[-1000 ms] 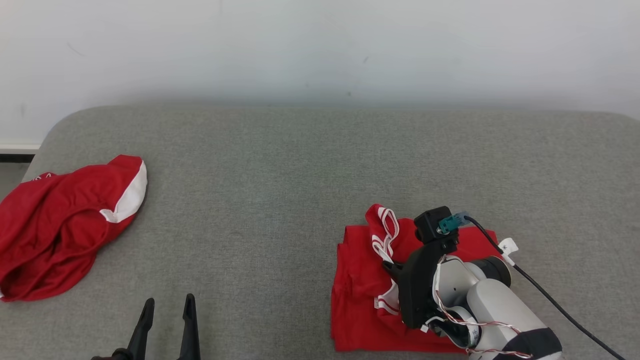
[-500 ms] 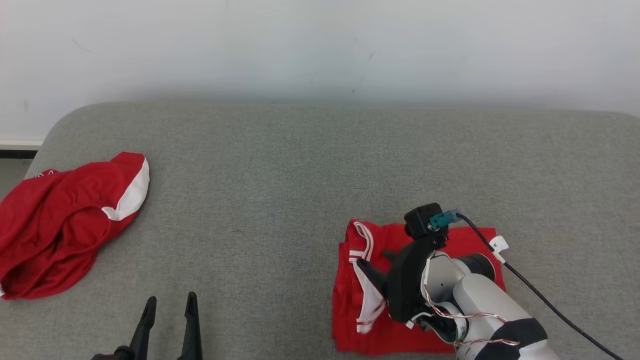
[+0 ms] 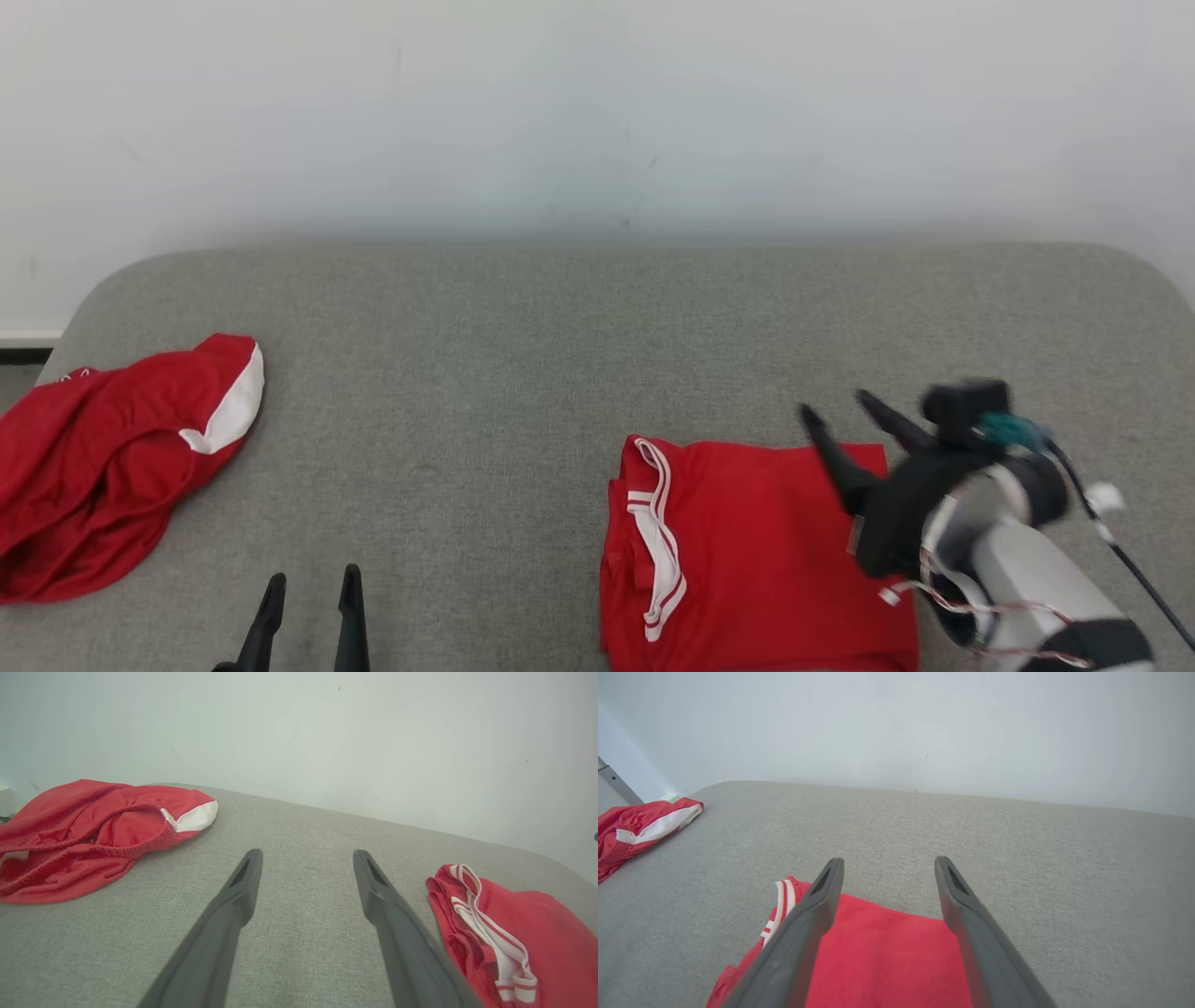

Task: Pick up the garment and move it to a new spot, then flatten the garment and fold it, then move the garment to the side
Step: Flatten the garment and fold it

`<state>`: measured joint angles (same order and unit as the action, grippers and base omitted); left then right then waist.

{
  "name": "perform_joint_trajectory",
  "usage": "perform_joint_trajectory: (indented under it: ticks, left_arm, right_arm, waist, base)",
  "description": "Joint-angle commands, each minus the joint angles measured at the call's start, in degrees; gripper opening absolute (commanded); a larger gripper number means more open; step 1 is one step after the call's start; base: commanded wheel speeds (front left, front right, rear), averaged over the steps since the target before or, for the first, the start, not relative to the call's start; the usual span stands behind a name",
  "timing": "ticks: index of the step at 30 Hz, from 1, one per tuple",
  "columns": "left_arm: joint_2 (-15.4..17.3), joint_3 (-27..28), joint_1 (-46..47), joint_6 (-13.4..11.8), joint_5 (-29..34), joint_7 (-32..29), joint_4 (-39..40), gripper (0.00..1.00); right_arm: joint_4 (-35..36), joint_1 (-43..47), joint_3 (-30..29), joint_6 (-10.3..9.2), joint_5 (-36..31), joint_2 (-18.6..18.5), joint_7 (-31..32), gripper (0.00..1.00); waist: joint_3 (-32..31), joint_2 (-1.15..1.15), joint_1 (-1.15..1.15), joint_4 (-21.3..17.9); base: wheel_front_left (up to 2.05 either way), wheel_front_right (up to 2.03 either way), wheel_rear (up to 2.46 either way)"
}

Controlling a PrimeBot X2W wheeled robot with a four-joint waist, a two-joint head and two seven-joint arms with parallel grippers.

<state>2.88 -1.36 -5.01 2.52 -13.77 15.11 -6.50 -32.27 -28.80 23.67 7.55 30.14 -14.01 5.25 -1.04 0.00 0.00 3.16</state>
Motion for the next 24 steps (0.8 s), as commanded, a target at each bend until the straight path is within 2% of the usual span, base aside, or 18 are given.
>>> perform_joint_trajectory:
  ticks: [1,5,10,16,18,24]
  left_arm:
    - [0.02,0.35,-0.68,-0.02,0.26,0.03,0.01,1.0]
    - [0.01,1.2,-1.43,0.23,0.64,0.04,0.16,1.0]
    - [0.01,2.13,-2.51,-0.02,0.62,0.03,0.64,1.0]
    - [0.01,2.72,-3.62,0.15,1.58,0.03,1.62,1.0]
    - [0.01,2.96,-4.32,0.02,2.01,0.03,1.91,1.0]
    - [0.02,2.39,-4.73,0.41,2.69,0.03,0.85,1.0]
  right_arm:
    - [-0.05,1.72,-0.82,-0.14,-1.07,-1.14,-1.37,1.0]
    - [-0.39,7.01,-6.73,-0.14,-5.45,-3.63,-8.94,1.0]
    - [-0.26,13.29,-14.37,-0.14,-11.13,-3.27,-16.36,1.0]
    - [2.11,19.41,-19.58,-0.14,-17.87,-1.41,-19.31,1.0]
    - [4.31,21.76,-21.65,-0.14,-20.27,0.59,-19.95,1.0]
    - [8.33,25.17,-23.2,-0.14,-22.88,3.77,-20.38,1.0]
  waist:
    - [-1.3,0.0,0.0,-0.71]
    - [-2.66,0.0,0.0,-1.79]
    - [-3.98,0.0,0.0,-3.38]
    - [-5.05,0.0,0.0,-4.59]
    - [-5.69,0.0,0.0,-5.21]
    - [-6.45,0.0,0.0,-5.89]
  base:
    - [0.0,0.0,0.0]
    - [0.0,0.0,0.0]
    - [0.0,0.0,0.0]
    - [0.0,0.0,0.0]
    - [0.0,0.0,0.0]
    - [0.0,0.0,0.0]
